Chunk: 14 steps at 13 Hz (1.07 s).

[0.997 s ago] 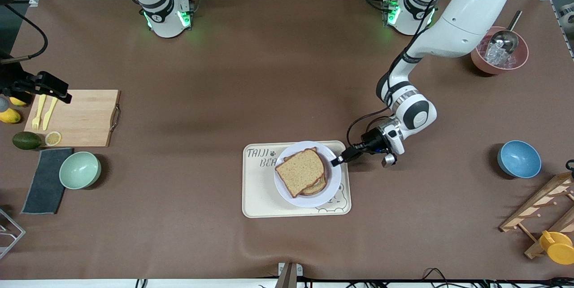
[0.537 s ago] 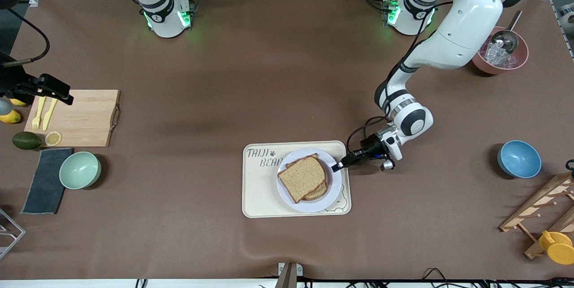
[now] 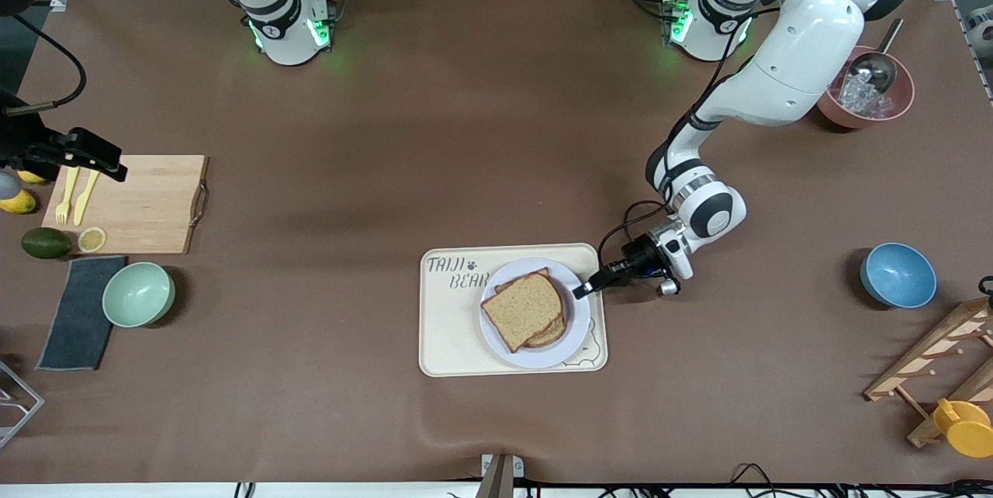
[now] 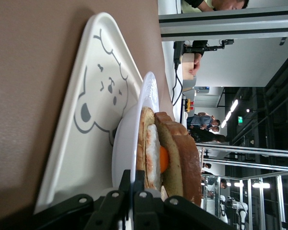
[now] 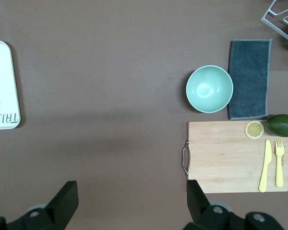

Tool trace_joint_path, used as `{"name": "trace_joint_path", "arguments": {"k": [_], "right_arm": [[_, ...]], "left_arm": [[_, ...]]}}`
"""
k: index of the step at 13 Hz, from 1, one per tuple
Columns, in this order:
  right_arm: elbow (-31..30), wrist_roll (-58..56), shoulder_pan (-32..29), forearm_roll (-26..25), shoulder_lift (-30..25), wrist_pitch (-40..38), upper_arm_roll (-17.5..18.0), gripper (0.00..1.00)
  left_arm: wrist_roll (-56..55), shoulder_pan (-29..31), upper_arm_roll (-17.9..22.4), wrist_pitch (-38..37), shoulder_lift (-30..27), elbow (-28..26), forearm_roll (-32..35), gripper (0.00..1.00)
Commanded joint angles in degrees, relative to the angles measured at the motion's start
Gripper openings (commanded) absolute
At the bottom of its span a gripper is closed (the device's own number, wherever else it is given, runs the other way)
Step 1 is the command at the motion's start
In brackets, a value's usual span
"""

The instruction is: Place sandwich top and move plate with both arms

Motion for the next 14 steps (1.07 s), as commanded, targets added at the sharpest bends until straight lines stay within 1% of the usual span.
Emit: {"name": "trace_joint_path", "arguments": {"k": [1,2,3,4,5,10,14], "right_arm": [[0.3,0.8,-0.1,-0.5,0.2,-0.4,0.1,1.0],[0.3,0.9,-0.1,-0.4,0.2,-0.4,0.2,1.0],[0.4,0.8,0.0,-0.4,0.2,-0.3,0.2,1.0],[0.3,0.8,0.0,-0.4,0.2,-0.4,0.2,1.0],[0.3,0.8,-0.1,-0.4,0.2,-0.4,0.2,1.0],[0.3,0.8,-0.1,-0.4,0.2,-0.4,0.1,1.0],[0.3,0.9,-0.1,-0.4,0.3,-0.4,0.1,1.0]], "left_arm": [[-1.5,0.3,-0.1,1.2,0.8,1.0,3.5,0.2],[-1.5,0.3,-0.1,1.6,0.8,1.0,3.5,0.4],[-2.2,0.3,-0.1,1.6,0.7,1.0,3.5,0.69],[-4.0,0.2,-0.1,1.6,0.5,1.0,3.5,0.94],[-5.2,0.2,-0.1,1.6,0.2,1.0,3.6,1.0],[-7.2,0.3,-0.3,4.5,-1.8,0.4,3.7,1.0],[-8.9,0.0,-0.7,4.9,-2.5,0.5,3.7,1.0]]}}
